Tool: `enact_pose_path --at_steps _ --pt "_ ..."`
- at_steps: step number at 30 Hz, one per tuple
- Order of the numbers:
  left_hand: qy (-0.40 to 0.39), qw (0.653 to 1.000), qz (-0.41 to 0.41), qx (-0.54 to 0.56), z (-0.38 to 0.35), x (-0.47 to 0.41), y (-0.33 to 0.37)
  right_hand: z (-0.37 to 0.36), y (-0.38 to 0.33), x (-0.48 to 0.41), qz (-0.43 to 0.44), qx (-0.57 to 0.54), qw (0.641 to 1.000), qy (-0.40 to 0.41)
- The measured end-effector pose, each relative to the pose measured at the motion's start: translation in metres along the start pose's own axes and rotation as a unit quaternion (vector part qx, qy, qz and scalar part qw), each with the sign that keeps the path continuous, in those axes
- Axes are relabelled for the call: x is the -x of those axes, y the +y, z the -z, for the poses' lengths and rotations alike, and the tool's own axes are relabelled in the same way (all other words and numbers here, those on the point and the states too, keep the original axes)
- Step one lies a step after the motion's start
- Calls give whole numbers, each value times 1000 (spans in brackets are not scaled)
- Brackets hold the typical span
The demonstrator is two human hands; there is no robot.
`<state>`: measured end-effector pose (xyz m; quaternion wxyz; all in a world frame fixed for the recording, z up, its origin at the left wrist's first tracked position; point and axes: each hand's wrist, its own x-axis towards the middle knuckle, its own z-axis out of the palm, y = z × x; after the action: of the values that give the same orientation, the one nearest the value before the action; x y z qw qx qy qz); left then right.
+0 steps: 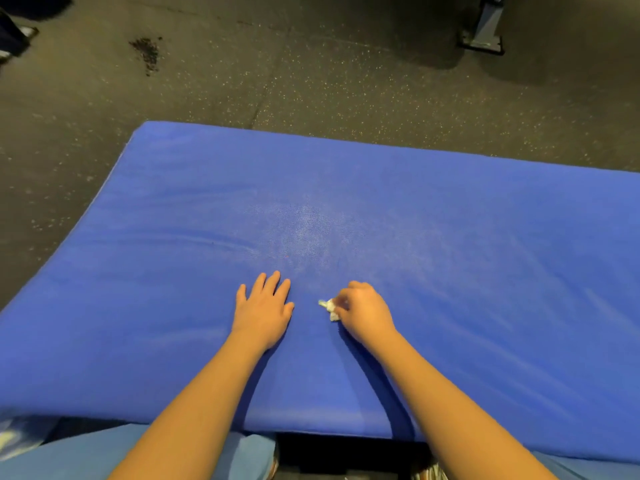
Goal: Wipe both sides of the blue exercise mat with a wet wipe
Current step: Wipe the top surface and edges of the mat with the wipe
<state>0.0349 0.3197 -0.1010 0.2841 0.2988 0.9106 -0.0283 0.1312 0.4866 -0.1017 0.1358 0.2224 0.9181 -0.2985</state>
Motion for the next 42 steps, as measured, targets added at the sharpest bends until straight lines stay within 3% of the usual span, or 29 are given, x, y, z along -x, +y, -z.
enact_pose_path --at_steps 3,7,9,13,15,19,23,26,28,32,36,38,42 --pt "-17 1000 -6 3 1 21 -7 -8 -10 10 -47 19 997 50" --pt "-30 999 -15 2 4 44 -12 -11 -38 54 58 -65 994 -73" --pt "-44 999 -20 3 6 54 -14 -1 -35 59 60 -84 989 -108" --pt "-69 997 -26 5 10 70 -16 6 -24 57 -55 24 998 -35" --pt "-74 997 -22 2 11 73 -16 -3 -34 69 -45 37 998 2" --pt "-56 998 -15 -6 6 74 -13 -12 -58 109 38 -72 993 -88" --pt "-63 998 -14 -15 8 80 -6 5 -51 112 -25 -158 980 -117" --pt "-68 998 -17 -10 10 87 -5 1 -49 106 -48 -15 998 -43" --pt "-72 997 -18 -9 9 92 -7 -15 -56 117 -8 74 997 9" --pt "-83 996 -28 -17 14 103 -7 -26 -60 148 112 79 991 1" --pt "-117 992 -46 -19 26 117 -8 -16 -47 155 87 116 986 87" --pt "-133 989 -55 -19 33 125 -9 -22 -45 164 91 140 981 99" --pt "-150 986 -65 -26 38 136 -13 -31 -35 181 140 215 966 38"
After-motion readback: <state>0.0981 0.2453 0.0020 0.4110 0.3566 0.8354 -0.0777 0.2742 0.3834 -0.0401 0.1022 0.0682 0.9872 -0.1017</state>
